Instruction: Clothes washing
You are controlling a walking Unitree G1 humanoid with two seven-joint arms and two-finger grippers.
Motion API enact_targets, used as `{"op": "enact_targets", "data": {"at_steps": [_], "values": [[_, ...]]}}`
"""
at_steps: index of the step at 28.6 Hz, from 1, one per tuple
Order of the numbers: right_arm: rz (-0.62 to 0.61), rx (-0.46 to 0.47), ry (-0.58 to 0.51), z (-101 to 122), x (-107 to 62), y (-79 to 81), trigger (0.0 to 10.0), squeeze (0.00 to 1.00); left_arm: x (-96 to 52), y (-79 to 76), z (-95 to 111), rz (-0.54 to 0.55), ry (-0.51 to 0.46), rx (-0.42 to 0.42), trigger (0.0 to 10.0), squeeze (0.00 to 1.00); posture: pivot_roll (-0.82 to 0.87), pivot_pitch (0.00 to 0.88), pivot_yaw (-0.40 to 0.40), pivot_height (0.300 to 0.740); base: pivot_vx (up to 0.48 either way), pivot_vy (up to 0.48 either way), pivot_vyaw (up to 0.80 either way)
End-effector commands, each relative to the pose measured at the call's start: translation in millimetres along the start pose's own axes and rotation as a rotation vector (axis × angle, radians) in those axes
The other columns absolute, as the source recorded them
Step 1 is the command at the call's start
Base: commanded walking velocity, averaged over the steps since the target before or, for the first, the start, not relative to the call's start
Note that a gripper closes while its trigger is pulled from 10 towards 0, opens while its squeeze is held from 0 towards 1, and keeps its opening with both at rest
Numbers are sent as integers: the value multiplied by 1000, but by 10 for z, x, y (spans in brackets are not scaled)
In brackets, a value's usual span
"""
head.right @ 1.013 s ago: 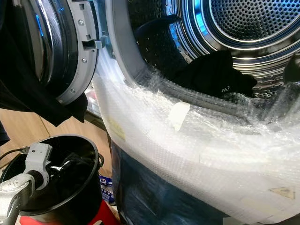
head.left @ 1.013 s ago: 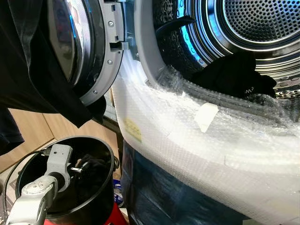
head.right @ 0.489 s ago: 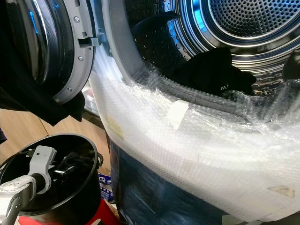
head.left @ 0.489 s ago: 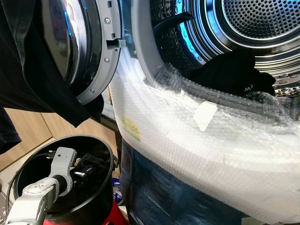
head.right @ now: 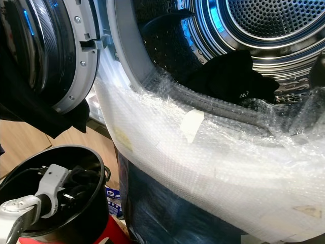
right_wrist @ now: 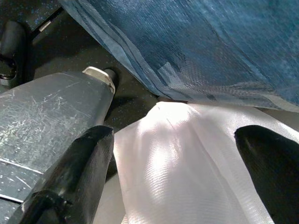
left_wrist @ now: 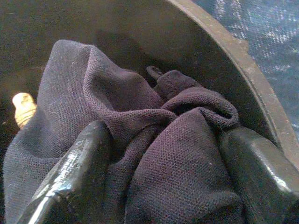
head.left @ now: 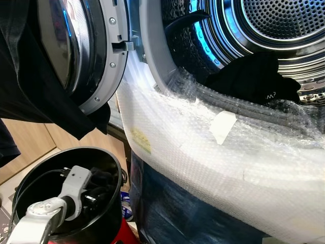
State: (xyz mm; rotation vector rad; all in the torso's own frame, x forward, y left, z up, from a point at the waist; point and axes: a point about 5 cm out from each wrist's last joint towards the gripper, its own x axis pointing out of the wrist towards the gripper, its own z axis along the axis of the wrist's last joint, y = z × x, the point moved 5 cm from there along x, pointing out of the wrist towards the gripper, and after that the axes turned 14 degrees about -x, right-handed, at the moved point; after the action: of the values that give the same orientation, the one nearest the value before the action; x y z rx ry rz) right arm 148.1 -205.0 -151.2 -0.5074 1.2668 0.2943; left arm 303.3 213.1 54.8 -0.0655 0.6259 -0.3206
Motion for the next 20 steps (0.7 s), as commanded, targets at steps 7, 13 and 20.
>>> {"op": "enact_targets", "data": {"at_steps": [7, 13, 20], "values": [[14, -41, 27, -124, -4, 5, 10000, 0, 0, -65, -288, -35, 132, -2, 0, 0, -1, 41, -60, 740, 0, 0, 0], [11, -59, 21, -97, -6, -22, 10000, 0, -9, -54, -345, -37, 163, 12, 0, 0, -4, 16, -59, 740, 0, 0, 0], [15, -73, 15, -74, -3, 4, 10000, 0, 5, -25, -289, -28, 144, 18, 0, 0, -2, 0, -58, 740, 0, 0, 0]]}}
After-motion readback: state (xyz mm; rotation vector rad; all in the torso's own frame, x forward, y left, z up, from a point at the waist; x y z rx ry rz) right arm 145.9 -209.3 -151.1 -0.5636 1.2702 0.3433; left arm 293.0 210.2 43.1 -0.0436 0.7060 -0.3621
